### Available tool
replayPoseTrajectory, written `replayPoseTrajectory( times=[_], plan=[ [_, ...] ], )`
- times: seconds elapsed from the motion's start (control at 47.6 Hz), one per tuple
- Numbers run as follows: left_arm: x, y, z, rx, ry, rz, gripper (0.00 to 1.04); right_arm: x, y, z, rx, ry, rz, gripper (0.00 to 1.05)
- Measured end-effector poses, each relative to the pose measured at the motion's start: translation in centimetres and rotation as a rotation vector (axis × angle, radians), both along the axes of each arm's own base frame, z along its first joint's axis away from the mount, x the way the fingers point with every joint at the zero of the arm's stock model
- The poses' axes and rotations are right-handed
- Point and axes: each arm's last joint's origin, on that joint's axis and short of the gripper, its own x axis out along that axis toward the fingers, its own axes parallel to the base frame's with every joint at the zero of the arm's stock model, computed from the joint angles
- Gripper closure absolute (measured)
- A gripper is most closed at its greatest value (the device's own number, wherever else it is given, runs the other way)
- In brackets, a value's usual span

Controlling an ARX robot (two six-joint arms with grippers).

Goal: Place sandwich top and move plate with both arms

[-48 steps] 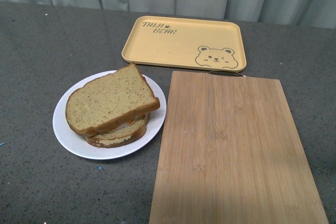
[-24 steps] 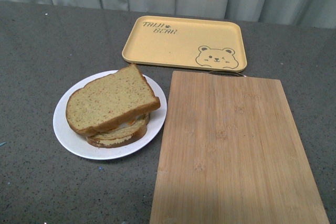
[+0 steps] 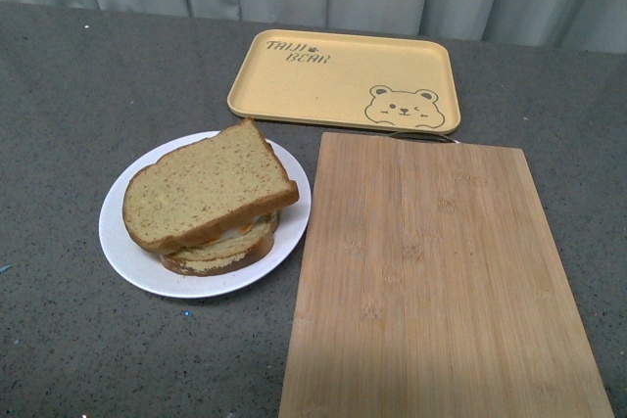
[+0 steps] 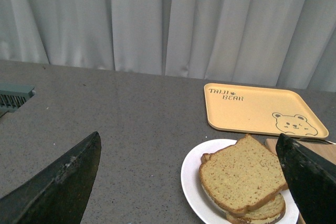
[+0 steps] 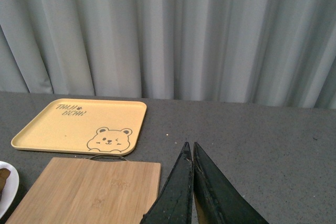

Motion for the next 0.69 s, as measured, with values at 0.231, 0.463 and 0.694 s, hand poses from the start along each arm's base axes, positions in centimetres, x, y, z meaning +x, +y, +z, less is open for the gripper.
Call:
replayPoseTrajectory(
  times=[0.231, 0.463, 0.694],
  plan=[
    [0.0, 0.0, 0.0, 0.000, 0.000, 0.000, 0.07, -0.6, 0.0, 0.0, 0.000, -0.002, 0.000, 1.04],
    [0.0, 0.0, 0.0, 0.000, 0.000, 0.000, 0.07, -1.0, 0.0, 0.0, 0.000, -0.002, 0.000, 1.04],
    [0.0, 0.0, 0.0, 0.000, 0.000, 0.000, 0.07, -1.6, 0.0, -0.1, 0.000, 0.008, 0.000, 1.04]
  ],
)
